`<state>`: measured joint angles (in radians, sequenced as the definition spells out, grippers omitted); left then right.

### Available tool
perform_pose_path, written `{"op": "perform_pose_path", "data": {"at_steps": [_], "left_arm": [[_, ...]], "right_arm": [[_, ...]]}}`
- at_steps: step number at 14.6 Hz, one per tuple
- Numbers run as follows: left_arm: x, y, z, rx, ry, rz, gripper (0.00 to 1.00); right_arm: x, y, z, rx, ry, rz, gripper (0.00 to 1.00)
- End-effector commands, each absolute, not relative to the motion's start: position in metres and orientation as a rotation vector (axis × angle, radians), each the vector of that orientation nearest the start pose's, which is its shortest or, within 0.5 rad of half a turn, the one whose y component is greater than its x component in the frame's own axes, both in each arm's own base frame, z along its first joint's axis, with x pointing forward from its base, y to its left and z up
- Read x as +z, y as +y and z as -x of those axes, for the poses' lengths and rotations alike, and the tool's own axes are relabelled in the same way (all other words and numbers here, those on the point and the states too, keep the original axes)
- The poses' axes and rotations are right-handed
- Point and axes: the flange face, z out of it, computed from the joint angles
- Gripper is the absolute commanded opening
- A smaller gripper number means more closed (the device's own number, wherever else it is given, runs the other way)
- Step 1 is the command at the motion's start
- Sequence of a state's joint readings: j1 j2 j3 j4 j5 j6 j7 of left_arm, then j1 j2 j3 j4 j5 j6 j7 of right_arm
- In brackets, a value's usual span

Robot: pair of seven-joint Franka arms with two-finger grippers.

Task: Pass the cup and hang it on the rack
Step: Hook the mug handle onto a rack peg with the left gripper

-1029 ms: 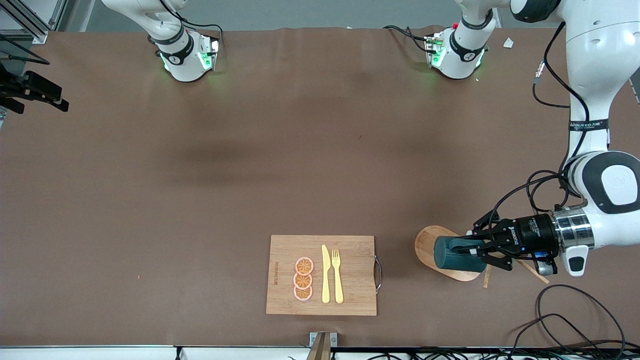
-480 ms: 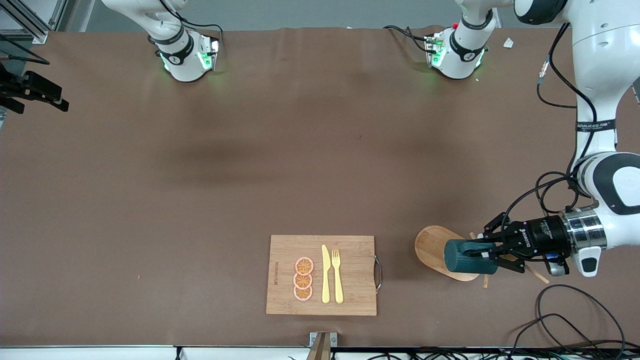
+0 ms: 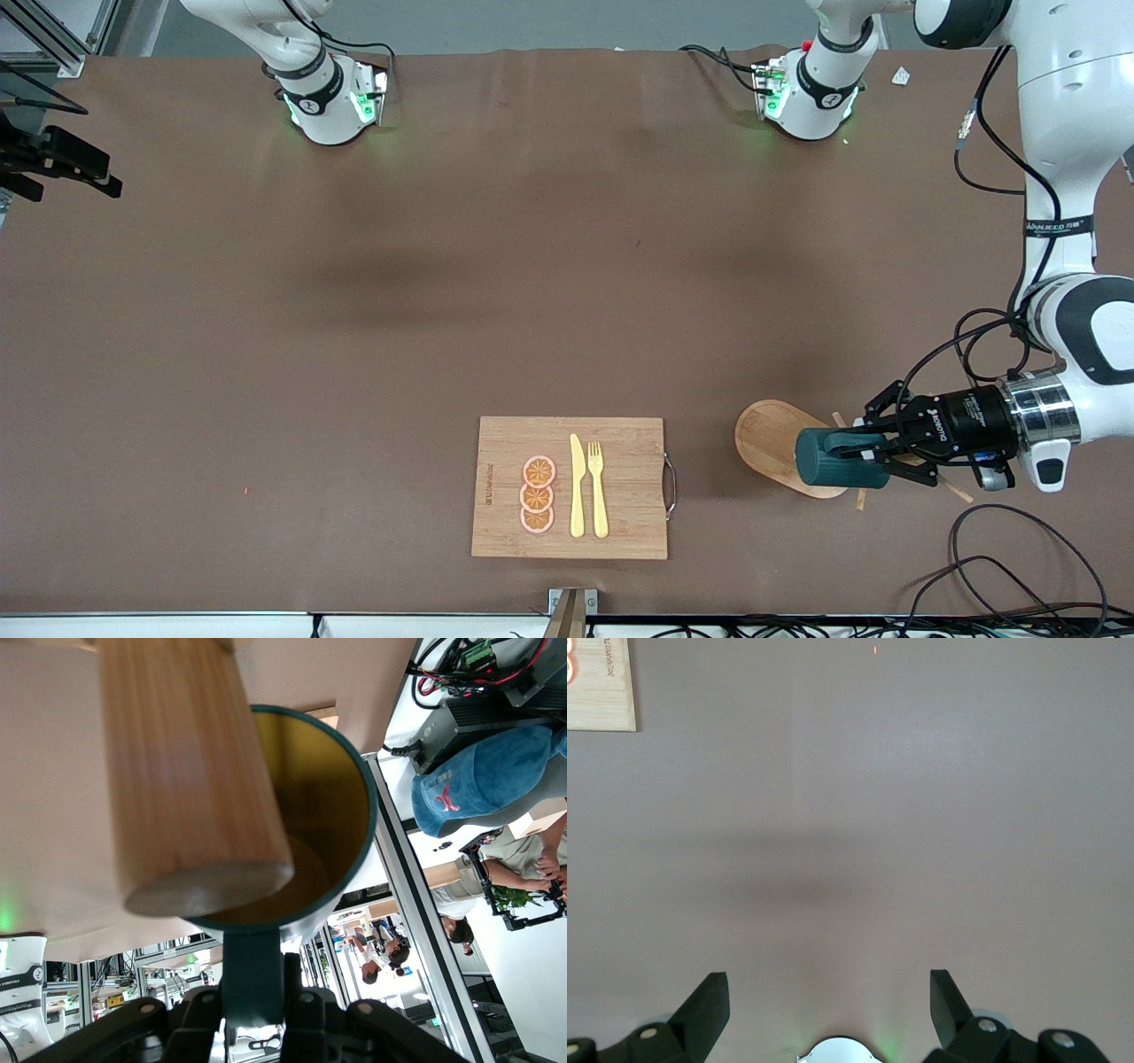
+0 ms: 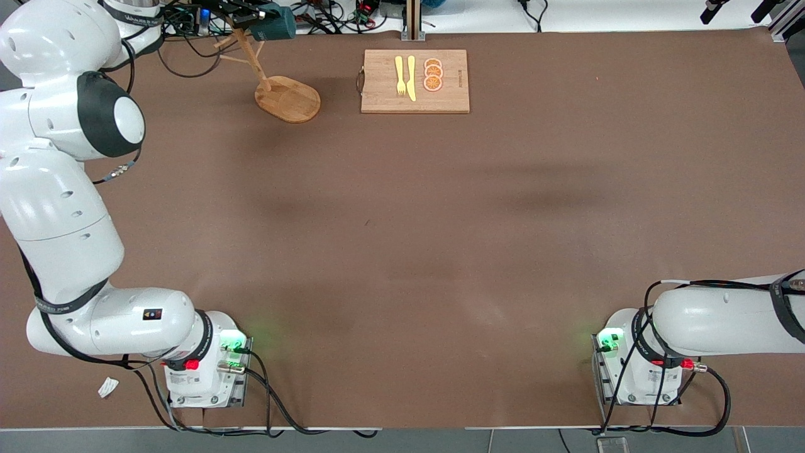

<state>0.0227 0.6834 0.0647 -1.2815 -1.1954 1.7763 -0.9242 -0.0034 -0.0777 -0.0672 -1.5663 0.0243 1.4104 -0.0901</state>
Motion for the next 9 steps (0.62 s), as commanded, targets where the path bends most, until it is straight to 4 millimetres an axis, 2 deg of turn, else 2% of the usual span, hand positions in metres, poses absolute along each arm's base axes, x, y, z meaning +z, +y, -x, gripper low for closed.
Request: {"op": "perform_pose_path", "data": {"at_steps": [1, 9], "left_arm": [[0.381, -0.025, -0.745, -0.697, 1.320, -1.605, 0.00], [0.370, -0.018, -0.746, -0.676, 1.295, -1.622, 0.00]], "right_arm": [[0.656, -0.035, -0.505, 0.114, -0.051, 3.097, 1.00], [0.656, -0.035, -0.504, 0.116, -0.051, 3.097, 1.00]]}}
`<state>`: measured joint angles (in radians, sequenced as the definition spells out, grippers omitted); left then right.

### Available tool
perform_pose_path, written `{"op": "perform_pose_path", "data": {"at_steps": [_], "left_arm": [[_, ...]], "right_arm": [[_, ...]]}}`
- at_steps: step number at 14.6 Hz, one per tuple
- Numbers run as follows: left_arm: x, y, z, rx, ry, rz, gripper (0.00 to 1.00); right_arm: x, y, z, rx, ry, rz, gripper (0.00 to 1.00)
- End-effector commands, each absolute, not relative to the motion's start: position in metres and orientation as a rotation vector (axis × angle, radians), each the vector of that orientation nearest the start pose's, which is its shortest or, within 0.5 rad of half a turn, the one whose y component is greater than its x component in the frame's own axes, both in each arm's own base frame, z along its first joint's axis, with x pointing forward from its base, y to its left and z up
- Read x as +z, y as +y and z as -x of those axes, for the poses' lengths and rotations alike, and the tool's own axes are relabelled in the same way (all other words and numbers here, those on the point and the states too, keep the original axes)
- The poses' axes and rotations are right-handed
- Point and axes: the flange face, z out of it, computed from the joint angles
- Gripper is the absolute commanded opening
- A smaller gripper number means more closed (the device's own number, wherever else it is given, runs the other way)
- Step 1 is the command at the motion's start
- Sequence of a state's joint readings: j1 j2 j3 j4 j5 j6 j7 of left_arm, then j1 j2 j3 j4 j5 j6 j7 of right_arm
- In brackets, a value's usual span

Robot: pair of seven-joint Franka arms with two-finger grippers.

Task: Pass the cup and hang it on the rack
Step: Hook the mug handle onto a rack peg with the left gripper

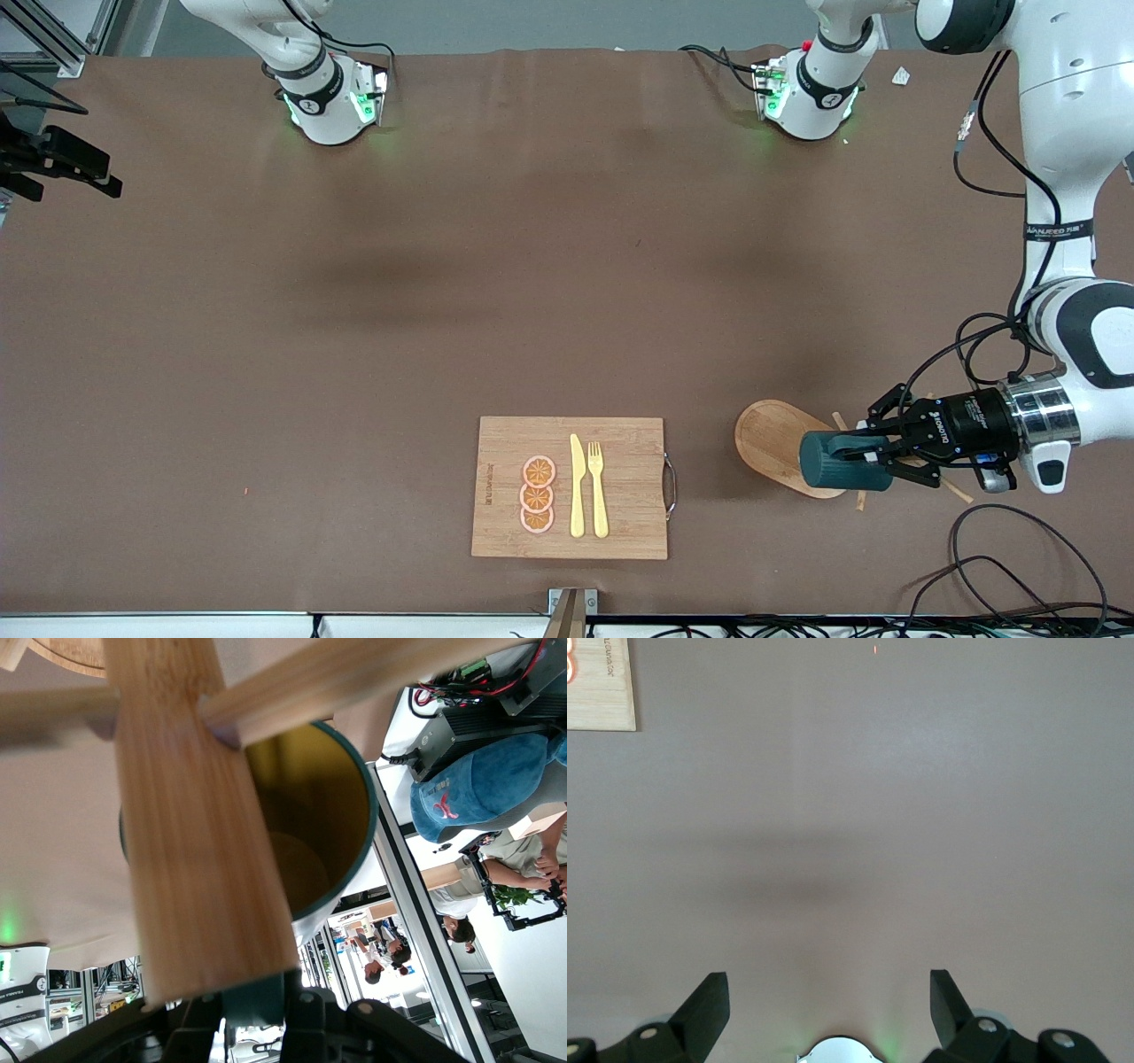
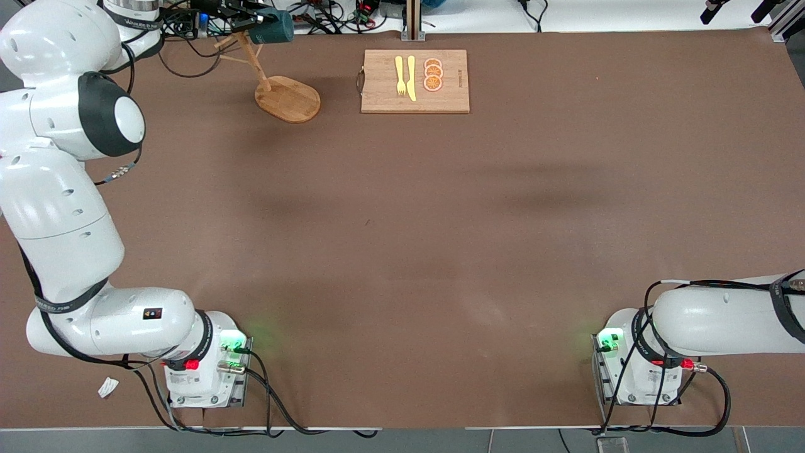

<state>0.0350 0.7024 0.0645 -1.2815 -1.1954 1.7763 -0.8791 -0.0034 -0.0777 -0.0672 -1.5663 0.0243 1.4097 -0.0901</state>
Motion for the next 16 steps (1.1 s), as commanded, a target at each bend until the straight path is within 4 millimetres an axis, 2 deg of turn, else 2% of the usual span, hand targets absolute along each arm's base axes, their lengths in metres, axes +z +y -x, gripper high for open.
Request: {"op": "perform_pose_path", "data": {"at_steps": [1, 4, 10, 14, 15, 16], "left_arm": [[0.370, -0.019, -0.746, -0.674, 1.292, -1.623, 0.00], [0.364, -0.018, -0.748, -0.682, 1.288, -1.589, 0.00], [0.363, -0.004, -0.748, -0.668, 1.291, -1.579, 0.00], [0.357, -0.003, -0.748, -0.673, 1.298, -1.577, 0.01], [0.356, -0.003, -0.748, -0.675, 1.299, -1.577, 0.02], [0.356, -0.003, -0.748, -0.676, 1.300, -1.576, 0.07]], "right_arm": [[0.656, -0.036, -0.504, 0.116, -0.049, 3.097, 1.00], [0.656, -0.036, -0.504, 0.116, -0.049, 3.097, 1.00], [0.656, -0.036, -0.504, 0.116, -0.049, 3.097, 1.00], [0.656, -0.036, -0.504, 0.116, -0.049, 3.097, 1.00], [0.656, -0.036, -0.504, 0.116, -0.047, 3.097, 1.00], [0.656, -0.036, -0.504, 0.116, -0.049, 3.097, 1.00]]}}
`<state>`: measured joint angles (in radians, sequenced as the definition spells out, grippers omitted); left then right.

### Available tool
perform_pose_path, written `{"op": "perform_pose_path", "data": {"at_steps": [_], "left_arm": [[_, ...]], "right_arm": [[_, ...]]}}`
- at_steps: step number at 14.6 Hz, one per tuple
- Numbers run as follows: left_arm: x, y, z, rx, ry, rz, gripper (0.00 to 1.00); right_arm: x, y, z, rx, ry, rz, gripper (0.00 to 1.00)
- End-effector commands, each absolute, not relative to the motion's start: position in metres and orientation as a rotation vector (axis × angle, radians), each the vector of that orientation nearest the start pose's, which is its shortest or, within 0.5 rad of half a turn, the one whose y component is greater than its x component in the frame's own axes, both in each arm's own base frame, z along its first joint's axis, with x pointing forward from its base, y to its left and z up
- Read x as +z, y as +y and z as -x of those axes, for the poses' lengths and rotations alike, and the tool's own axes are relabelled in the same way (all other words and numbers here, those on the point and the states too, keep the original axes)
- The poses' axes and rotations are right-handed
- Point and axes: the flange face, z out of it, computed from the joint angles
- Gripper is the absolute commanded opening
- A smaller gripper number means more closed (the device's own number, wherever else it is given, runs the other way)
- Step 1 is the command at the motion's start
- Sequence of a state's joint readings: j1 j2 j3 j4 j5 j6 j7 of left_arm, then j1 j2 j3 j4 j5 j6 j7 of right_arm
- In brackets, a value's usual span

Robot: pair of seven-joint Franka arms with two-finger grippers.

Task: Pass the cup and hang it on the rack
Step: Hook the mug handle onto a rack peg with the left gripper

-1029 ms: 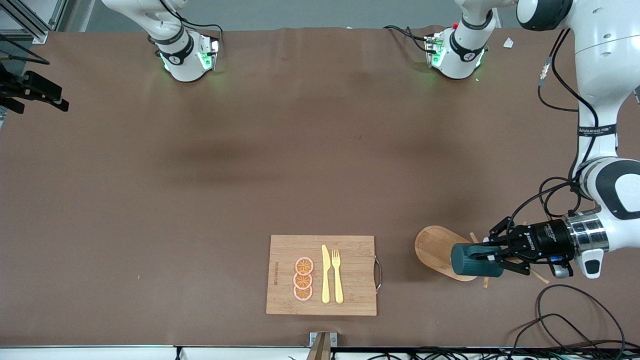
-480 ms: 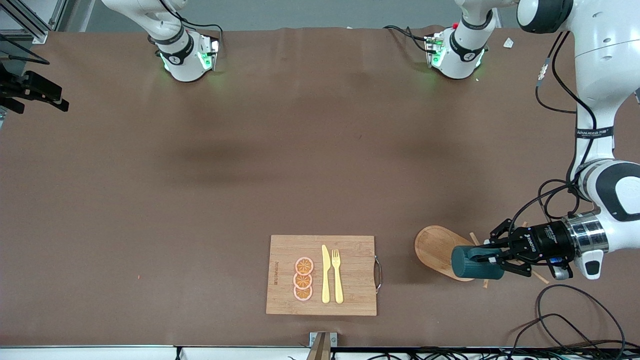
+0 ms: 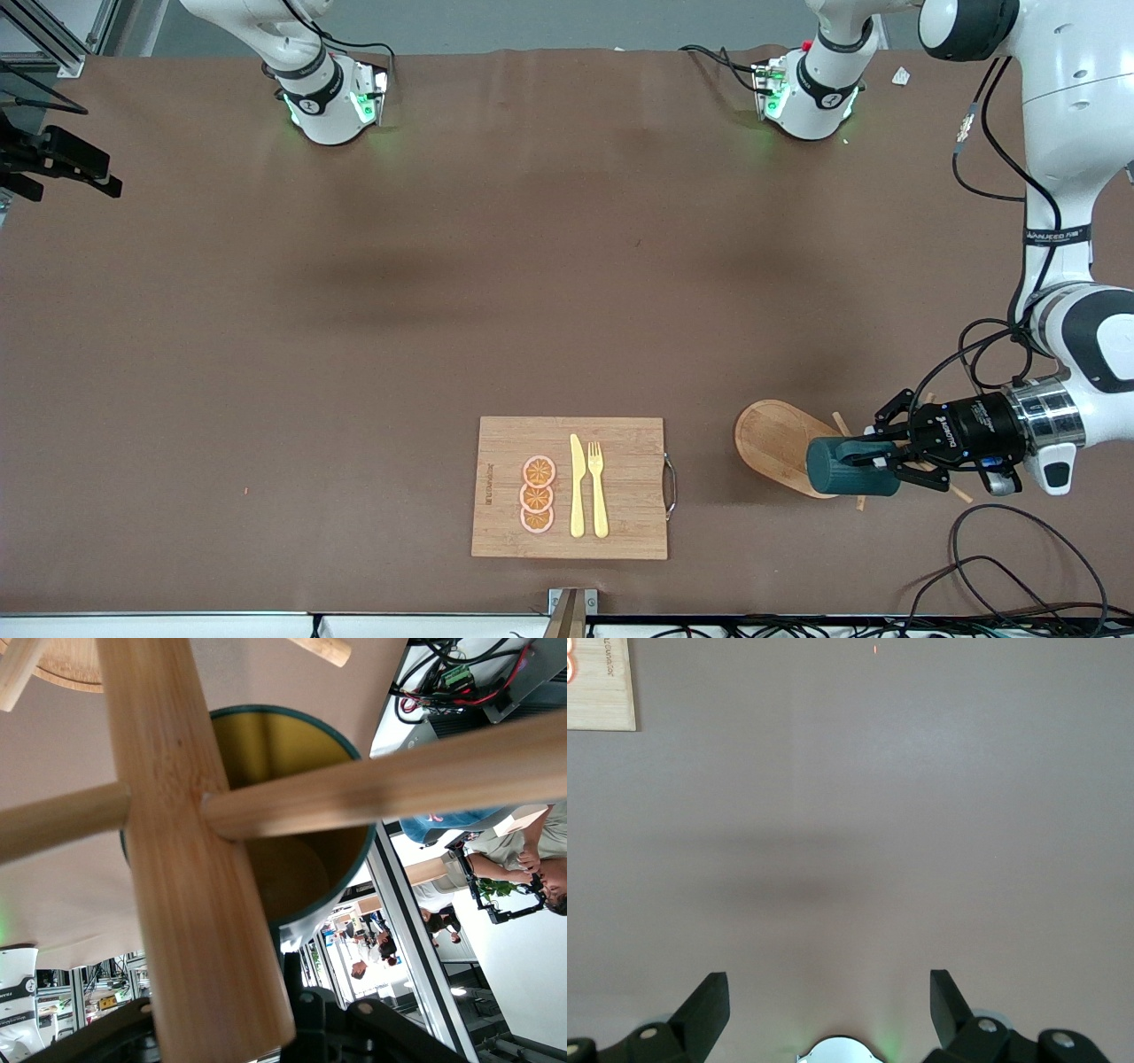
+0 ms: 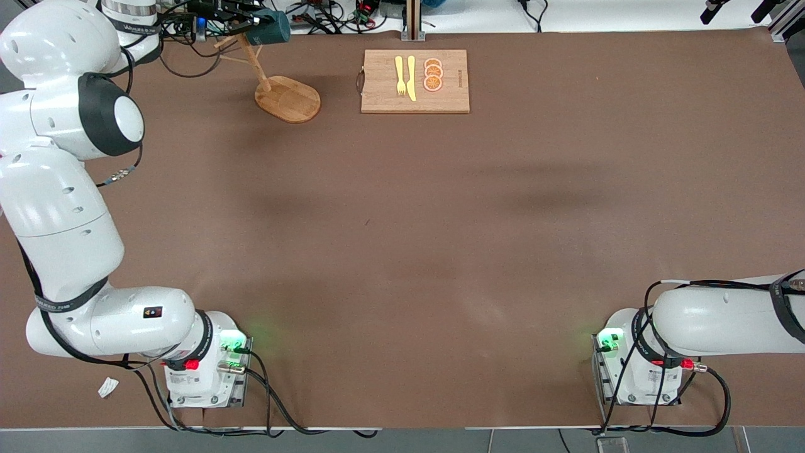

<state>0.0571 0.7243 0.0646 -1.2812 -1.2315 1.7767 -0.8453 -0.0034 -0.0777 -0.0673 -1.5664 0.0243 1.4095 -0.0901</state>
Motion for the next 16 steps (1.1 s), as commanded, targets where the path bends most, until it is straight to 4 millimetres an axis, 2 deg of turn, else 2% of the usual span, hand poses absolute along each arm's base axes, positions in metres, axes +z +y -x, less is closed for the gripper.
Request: {"op": "perform_pose_path", "data": {"at_steps": [1, 2, 3, 5, 6, 13, 16], "left_arm": [[0.355, -0.003, -0.748, -0.677, 1.301, -1.575, 0.08], [0.356, -0.003, -0.748, -0.676, 1.300, -1.576, 0.13], [0.355, -0.002, -0.748, -0.675, 1.301, -1.575, 0.25], [0.354, 0.000, -0.748, -0.674, 1.305, -1.574, 0.72], [0.359, -0.002, -0.748, -0.668, 1.295, -1.580, 0.99], [0.391, -0.002, -0.747, -0.638, 1.275, -1.581, 1.00], [0.456, -0.003, -0.738, -0.551, 1.229, -1.632, 1.00]], "right_arm": [[0.656, -0.036, -0.504, 0.116, -0.049, 3.097, 1.00], [0.656, -0.036, -0.504, 0.116, -0.049, 3.097, 1.00], [0.656, -0.036, -0.504, 0.116, -0.049, 3.097, 1.00], [0.656, -0.036, -0.504, 0.116, -0.049, 3.097, 1.00], [0.656, -0.036, -0.504, 0.116, -0.047, 3.097, 1.00], [0.656, -0.035, -0.504, 0.116, -0.051, 3.097, 1.00], [0.656, -0.035, -0.504, 0.116, -0.049, 3.097, 1.00]]}}
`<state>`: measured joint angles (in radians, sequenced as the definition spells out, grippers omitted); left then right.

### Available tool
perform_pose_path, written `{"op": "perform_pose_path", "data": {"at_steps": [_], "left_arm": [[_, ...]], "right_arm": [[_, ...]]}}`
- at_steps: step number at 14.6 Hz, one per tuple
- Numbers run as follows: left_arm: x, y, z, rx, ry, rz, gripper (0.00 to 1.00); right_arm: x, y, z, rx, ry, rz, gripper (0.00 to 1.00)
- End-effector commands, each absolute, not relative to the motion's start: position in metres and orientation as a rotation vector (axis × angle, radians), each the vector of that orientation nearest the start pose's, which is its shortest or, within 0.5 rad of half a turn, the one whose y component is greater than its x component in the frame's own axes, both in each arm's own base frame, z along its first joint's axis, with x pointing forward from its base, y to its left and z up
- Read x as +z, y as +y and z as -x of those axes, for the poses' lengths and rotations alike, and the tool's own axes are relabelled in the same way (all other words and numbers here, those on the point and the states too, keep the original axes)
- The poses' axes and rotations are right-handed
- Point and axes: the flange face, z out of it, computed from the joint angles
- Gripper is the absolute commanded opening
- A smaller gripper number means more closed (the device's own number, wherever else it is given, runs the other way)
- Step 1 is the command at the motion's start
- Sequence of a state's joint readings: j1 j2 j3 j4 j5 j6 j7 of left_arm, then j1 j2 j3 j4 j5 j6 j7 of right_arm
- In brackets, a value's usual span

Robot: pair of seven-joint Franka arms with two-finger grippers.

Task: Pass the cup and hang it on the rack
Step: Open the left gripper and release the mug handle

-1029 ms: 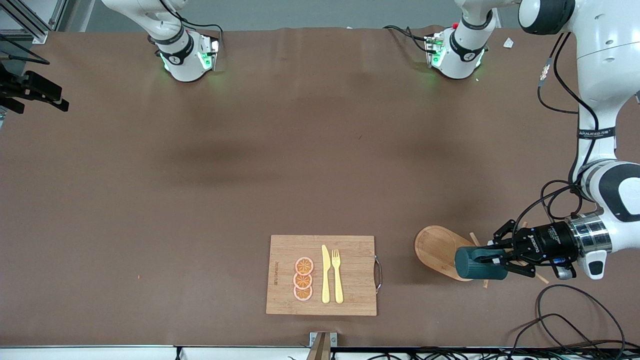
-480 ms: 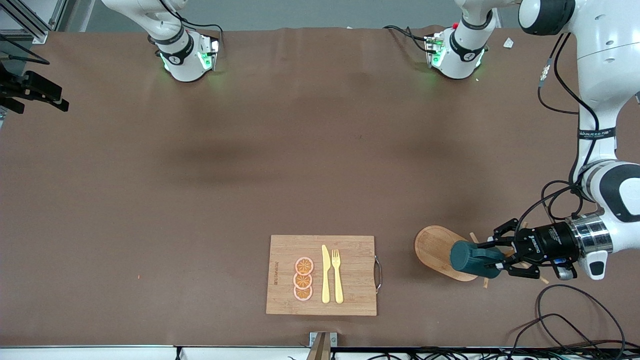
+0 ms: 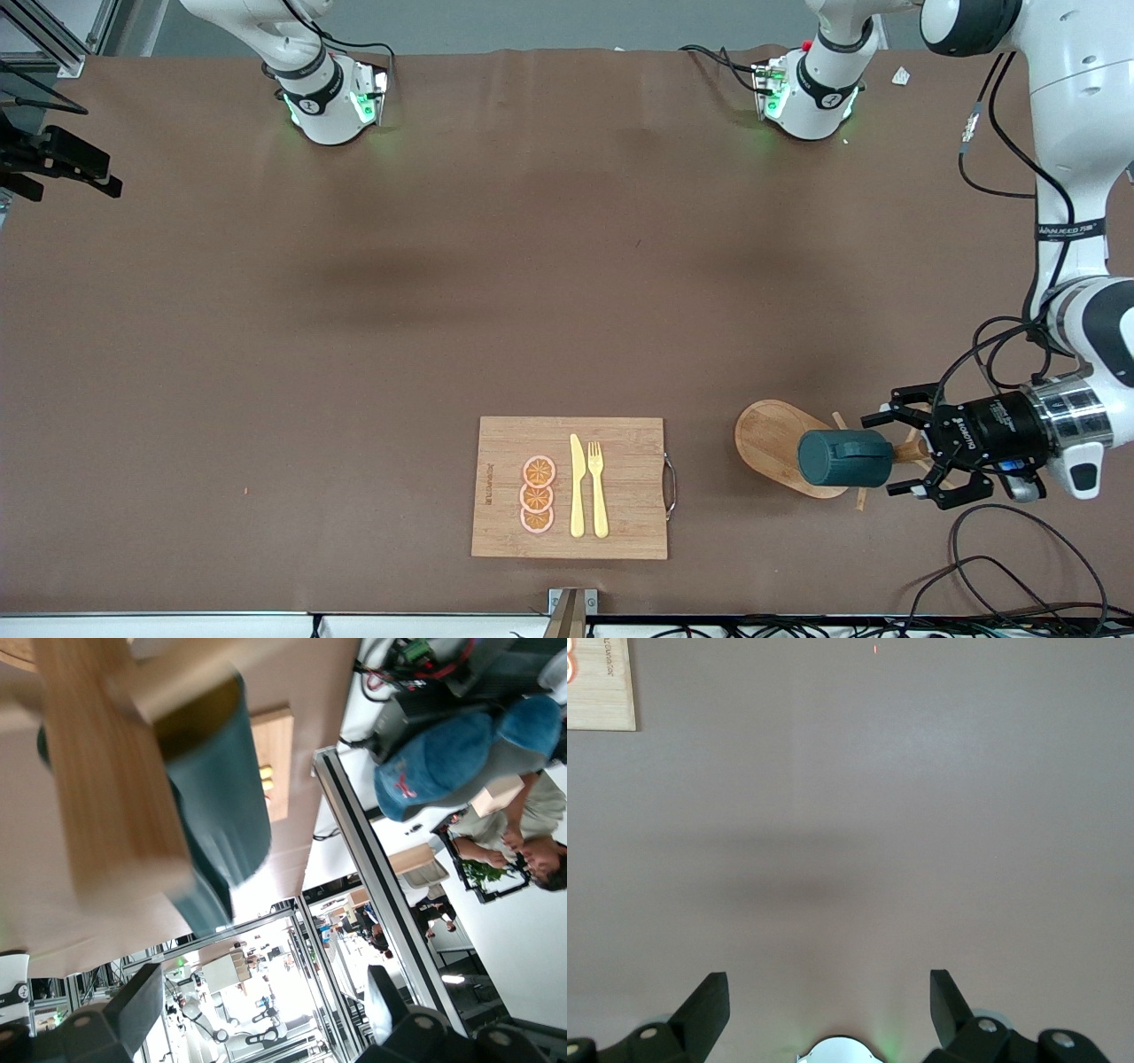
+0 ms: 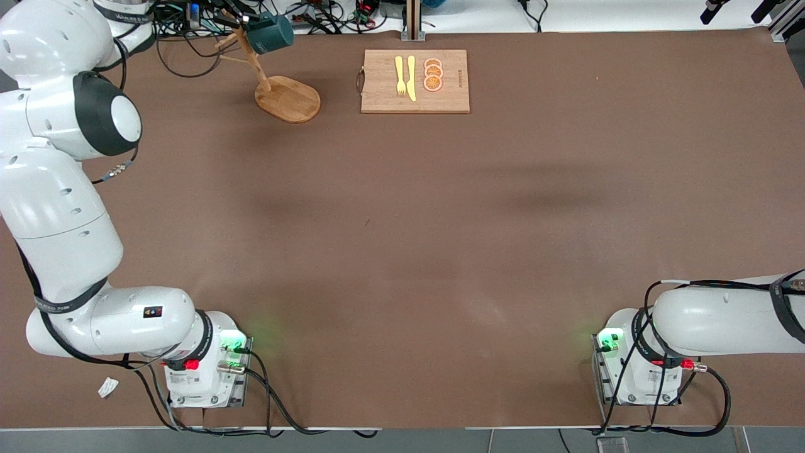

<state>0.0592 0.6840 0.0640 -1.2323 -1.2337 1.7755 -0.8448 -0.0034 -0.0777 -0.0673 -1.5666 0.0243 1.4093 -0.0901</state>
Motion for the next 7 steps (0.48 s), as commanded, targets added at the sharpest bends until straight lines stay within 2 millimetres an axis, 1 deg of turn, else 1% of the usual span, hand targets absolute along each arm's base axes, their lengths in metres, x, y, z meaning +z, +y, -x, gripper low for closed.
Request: {"op": "perform_pose_path", "data": {"at_steps": [1, 2, 4, 6, 7], "left_arm": [[0.476, -0.005, -0.733, -0.529, 1.228, -1.664, 1.00], [0.499, -0.008, -0.726, -0.495, 1.223, -1.706, 1.00], [0.540, -0.024, -0.711, -0.411, 1.187, -1.827, 1.00], [0.575, -0.028, -0.695, -0.299, 1.177, -1.974, 1.00], [0.583, -0.037, -0.688, -0.249, 1.167, -2.066, 1.00]], "right_arm": [[0.656, -0.035, -0.504, 0.116, -0.051, 3.097, 1.00], [0.655, -0.035, -0.504, 0.119, -0.049, 3.097, 1.00], [0.656, -0.035, -0.504, 0.116, -0.051, 3.097, 1.00], [0.656, -0.035, -0.504, 0.116, -0.049, 3.097, 1.00], [0.656, -0.035, -0.504, 0.116, -0.049, 3.097, 1.00]]}}
